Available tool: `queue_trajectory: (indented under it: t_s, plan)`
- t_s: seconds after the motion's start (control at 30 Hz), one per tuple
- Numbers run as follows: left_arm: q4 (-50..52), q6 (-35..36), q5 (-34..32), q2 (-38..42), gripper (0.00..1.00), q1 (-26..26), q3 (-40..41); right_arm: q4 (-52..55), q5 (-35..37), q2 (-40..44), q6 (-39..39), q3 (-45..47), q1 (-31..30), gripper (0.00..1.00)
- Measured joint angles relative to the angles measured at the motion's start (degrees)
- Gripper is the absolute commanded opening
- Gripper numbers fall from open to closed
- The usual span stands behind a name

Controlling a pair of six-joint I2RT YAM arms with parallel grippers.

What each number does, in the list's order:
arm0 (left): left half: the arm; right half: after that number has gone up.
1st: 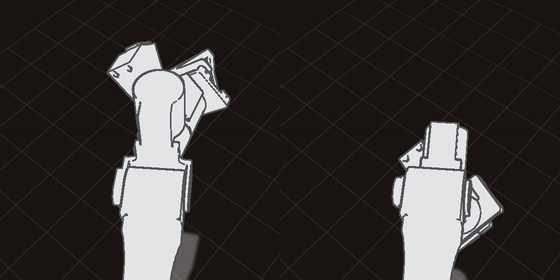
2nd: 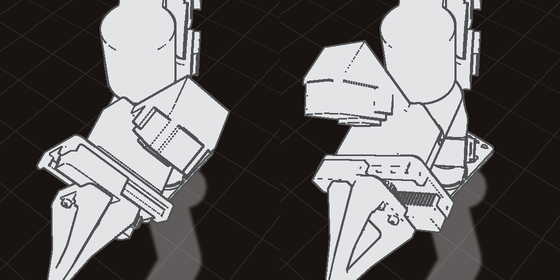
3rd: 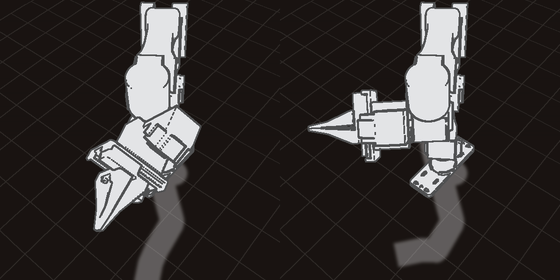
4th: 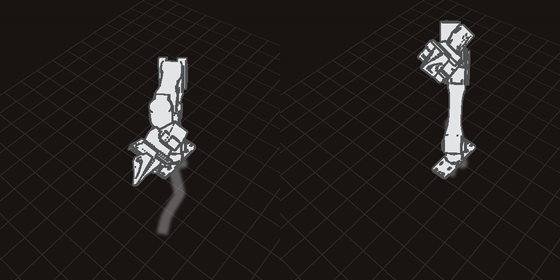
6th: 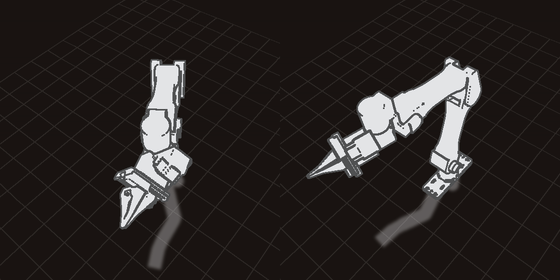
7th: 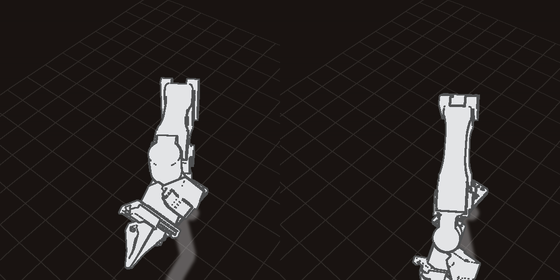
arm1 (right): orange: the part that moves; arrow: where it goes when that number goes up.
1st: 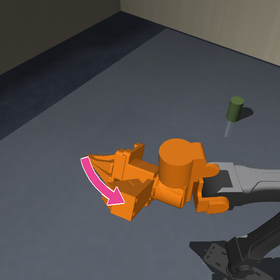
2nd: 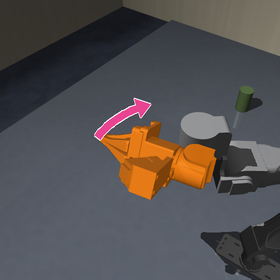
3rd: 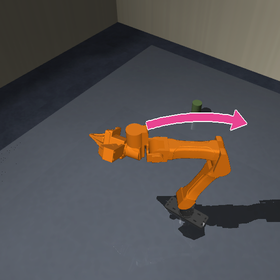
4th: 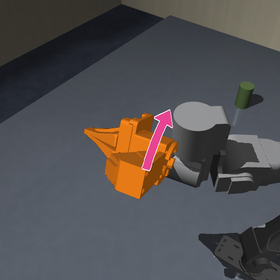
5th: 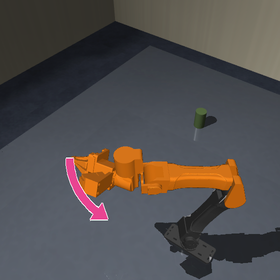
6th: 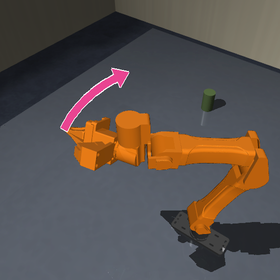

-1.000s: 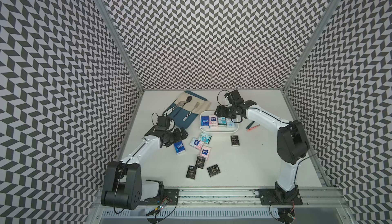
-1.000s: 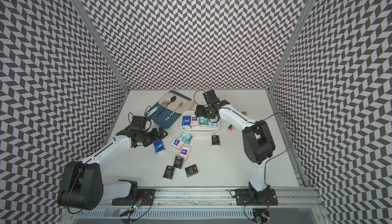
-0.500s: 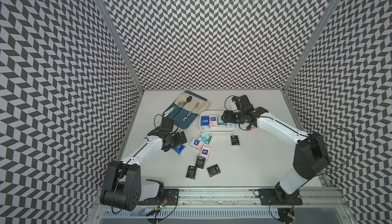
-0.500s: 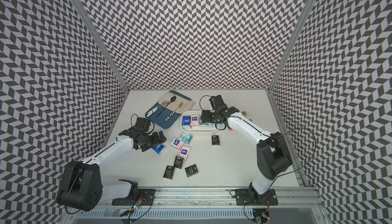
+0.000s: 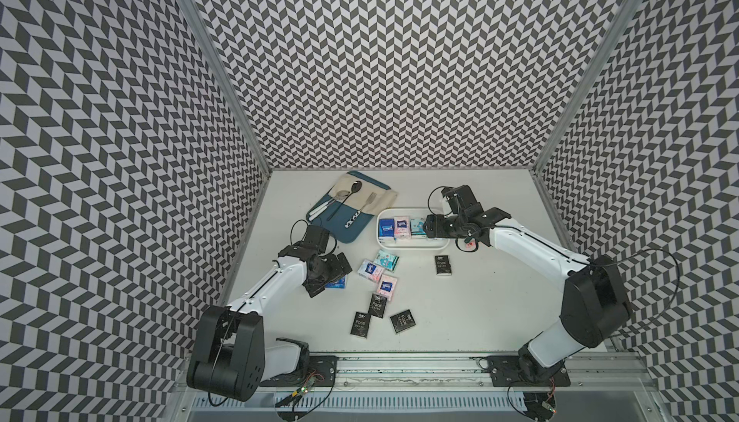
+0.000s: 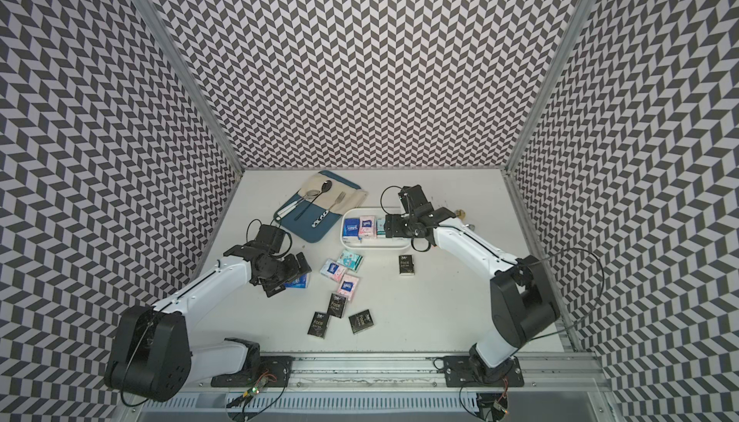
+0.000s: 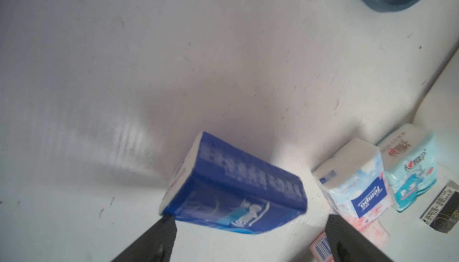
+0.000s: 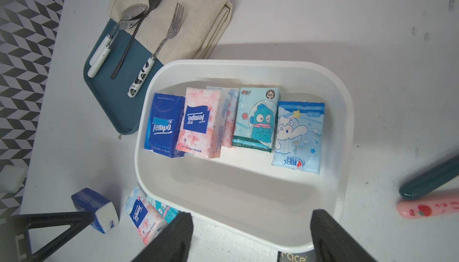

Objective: Put the pocket tissues into the storage box
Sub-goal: Pick up the pocket tissues from the center of the board.

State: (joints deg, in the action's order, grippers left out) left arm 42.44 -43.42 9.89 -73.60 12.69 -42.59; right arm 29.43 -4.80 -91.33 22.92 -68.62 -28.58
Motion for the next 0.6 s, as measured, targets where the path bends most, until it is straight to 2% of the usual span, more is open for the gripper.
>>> queue_trajectory:
  t_s: [0.27,0.37,0.6]
  plan:
    - [1.9,-5.1,0.3,-0.1,1.0,1.6,-3.0,-0.8,0.3,2.6,-0.5,2.6,0.9,0.8]
    - [-0.2,-10.0,1.0,0.3,1.0,1.7,-0.6,-1.2,0.3,3.1,-0.5,3.2,1.1,0.8]
    - [-8.9,-24.6,0.0,6.8,1.0,1.7,7.3,-1.6,0.1,4.1,-0.6,4.0,1.4,0.8]
